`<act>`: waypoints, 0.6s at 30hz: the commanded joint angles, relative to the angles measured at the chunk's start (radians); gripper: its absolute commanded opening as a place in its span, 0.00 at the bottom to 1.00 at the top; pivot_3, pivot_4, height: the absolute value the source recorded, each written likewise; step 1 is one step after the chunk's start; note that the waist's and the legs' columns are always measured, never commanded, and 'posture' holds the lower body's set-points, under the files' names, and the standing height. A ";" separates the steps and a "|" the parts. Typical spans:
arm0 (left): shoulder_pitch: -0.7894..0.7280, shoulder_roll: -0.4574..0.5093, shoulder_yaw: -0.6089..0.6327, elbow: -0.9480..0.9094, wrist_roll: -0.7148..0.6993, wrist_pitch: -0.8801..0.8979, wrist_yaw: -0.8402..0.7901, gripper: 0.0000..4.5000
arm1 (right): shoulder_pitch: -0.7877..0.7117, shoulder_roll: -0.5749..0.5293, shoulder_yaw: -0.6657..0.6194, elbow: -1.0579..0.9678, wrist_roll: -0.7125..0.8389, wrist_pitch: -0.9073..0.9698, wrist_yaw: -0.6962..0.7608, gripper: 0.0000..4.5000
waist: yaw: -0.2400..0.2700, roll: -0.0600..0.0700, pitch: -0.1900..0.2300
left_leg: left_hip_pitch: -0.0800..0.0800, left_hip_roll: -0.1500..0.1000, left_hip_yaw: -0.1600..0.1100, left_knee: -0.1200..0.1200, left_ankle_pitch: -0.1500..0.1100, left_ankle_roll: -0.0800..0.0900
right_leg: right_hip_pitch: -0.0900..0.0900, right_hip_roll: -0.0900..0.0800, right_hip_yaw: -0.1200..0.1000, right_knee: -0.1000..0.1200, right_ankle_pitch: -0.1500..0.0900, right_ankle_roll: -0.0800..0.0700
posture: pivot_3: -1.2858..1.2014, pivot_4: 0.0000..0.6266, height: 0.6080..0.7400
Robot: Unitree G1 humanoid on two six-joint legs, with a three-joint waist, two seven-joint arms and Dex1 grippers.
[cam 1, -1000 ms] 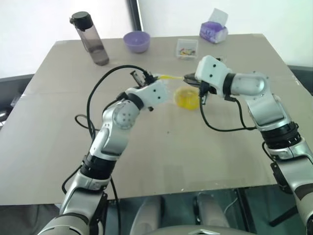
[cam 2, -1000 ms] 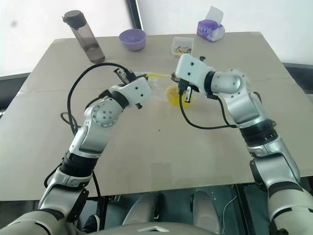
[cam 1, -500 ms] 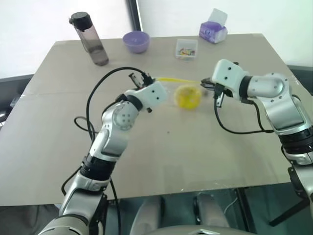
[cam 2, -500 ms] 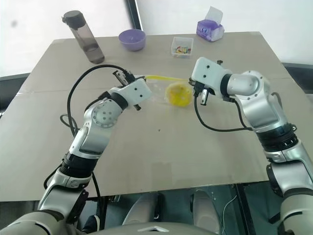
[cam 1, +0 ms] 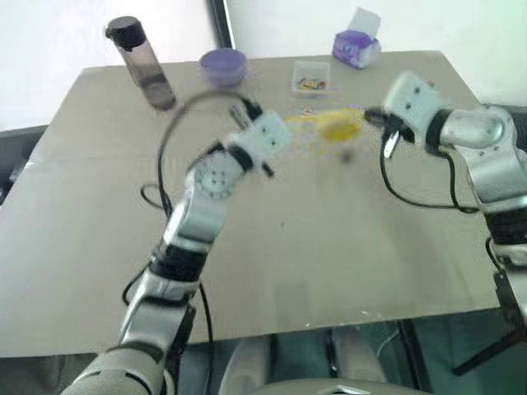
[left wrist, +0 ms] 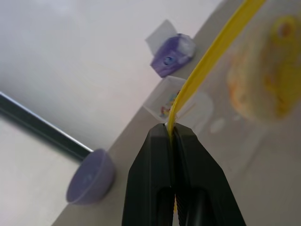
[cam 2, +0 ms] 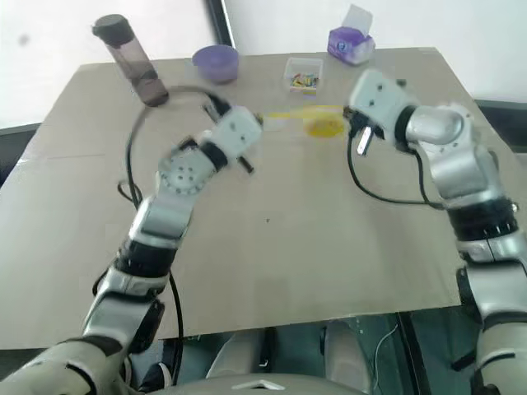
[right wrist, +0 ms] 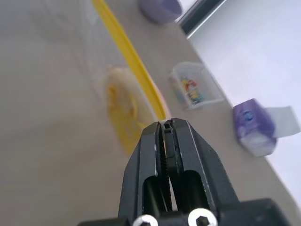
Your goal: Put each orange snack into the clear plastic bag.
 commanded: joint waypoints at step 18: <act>0.481 -0.132 0.301 -0.406 -0.424 0.304 -0.076 0.51 | 0.693 0.071 -0.409 -0.158 0.417 0.046 0.039 0.44 | 0.027 -0.001 0.003 | 0.036 0.002 -0.003 0.000 -0.004 0.006 | 0.035 0.002 0.000 0.000 0.000 0.000 | 0.52 0.24 1.00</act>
